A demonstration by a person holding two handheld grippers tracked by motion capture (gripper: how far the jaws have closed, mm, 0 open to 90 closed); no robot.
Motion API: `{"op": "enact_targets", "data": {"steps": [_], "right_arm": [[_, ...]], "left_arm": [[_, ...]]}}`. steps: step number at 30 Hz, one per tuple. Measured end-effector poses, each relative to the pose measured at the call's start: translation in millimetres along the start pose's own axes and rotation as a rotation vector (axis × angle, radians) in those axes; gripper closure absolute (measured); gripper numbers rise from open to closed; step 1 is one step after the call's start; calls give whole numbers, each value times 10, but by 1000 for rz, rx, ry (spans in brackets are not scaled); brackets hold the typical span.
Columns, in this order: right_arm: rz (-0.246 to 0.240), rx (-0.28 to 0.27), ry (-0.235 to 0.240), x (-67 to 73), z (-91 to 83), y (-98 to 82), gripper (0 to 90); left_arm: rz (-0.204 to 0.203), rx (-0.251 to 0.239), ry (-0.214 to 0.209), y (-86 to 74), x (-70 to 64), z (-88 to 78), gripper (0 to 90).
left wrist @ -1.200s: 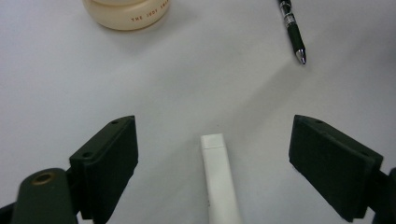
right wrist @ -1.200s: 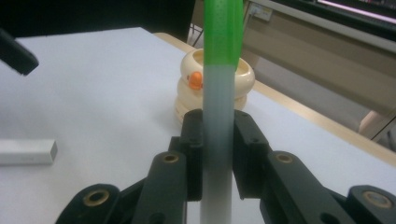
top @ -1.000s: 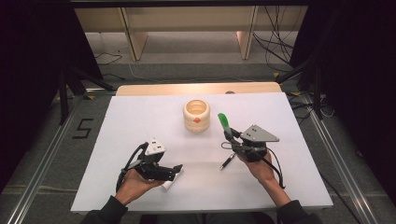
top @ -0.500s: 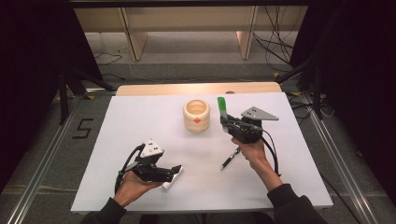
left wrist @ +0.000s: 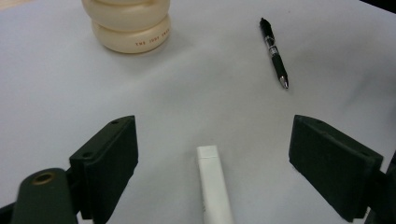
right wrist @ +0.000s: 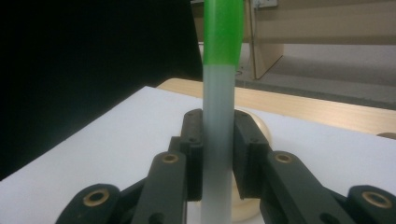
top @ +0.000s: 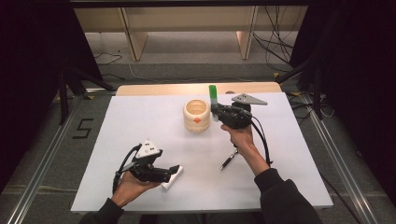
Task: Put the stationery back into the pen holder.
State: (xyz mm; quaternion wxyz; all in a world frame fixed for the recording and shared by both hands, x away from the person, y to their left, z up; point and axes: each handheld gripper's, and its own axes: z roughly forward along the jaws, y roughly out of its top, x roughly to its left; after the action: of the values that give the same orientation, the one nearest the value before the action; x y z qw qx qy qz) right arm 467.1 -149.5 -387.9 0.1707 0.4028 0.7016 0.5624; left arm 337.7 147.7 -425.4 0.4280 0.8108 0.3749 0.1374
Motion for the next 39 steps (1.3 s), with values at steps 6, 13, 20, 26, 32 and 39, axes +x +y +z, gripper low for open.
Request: {"op": "enact_targets", "data": {"steps": [6, 13, 20, 26, 32, 39], "right_arm": [[1, 12, 2, 43, 138, 60, 767], [-5, 22, -12, 58, 308, 137, 767], [-17, 25, -23, 85, 438, 221, 767], [-22, 35, -29, 99, 551, 262, 766], [-19, 49, -49, 89, 657, 287, 767], [-12, 67, -68, 92, 784, 283, 766]], "left_arm": [[13, 20, -5, -5, -23, 22, 149], [19, 25, -3, -7, -32, 29, 150], [9, 23, 1, -7, -14, 20, 150], [11, 29, 5, -6, -14, 19, 150], [16, 43, 7, -13, -18, 35, 150], [22, 53, 8, -18, -32, 45, 150]]}}
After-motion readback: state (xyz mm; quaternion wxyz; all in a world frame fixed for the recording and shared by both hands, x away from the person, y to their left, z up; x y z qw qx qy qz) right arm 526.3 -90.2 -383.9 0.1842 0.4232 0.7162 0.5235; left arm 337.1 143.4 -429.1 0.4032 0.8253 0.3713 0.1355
